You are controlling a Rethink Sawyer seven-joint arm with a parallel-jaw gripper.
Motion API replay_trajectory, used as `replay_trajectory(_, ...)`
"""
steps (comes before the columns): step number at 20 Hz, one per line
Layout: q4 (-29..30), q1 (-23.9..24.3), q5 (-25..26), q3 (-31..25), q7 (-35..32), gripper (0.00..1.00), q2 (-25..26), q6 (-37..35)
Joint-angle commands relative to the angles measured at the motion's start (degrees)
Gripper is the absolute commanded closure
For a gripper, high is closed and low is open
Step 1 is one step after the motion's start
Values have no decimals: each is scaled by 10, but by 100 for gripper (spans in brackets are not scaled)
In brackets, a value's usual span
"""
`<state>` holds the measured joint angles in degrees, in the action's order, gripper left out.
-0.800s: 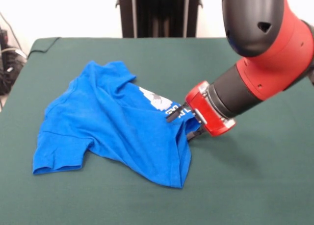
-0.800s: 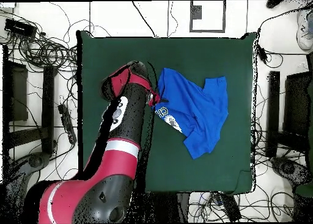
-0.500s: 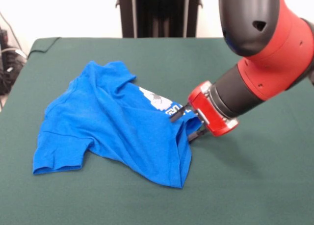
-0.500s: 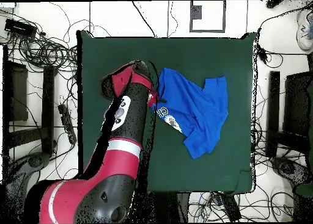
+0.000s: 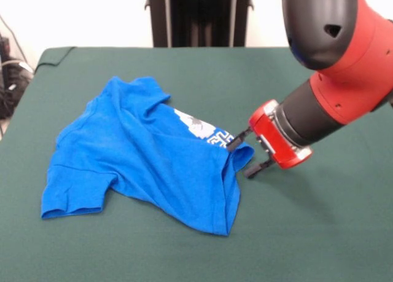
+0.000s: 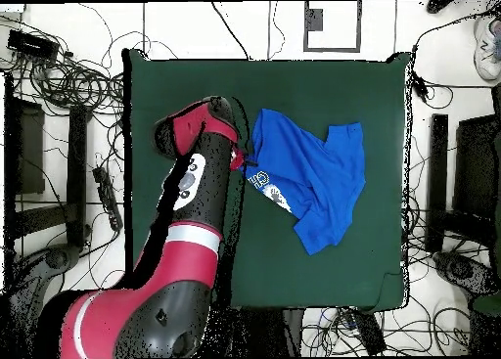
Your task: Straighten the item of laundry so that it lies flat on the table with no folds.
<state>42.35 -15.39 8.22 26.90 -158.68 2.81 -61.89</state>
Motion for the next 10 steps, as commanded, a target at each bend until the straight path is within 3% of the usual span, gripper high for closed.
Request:
replay_trajectory(1, -1, -31, -51, -23, -201, 0, 47, -42)
replay_trajectory(10, 0, -33, -6, 38, -187, 0, 58, -10)
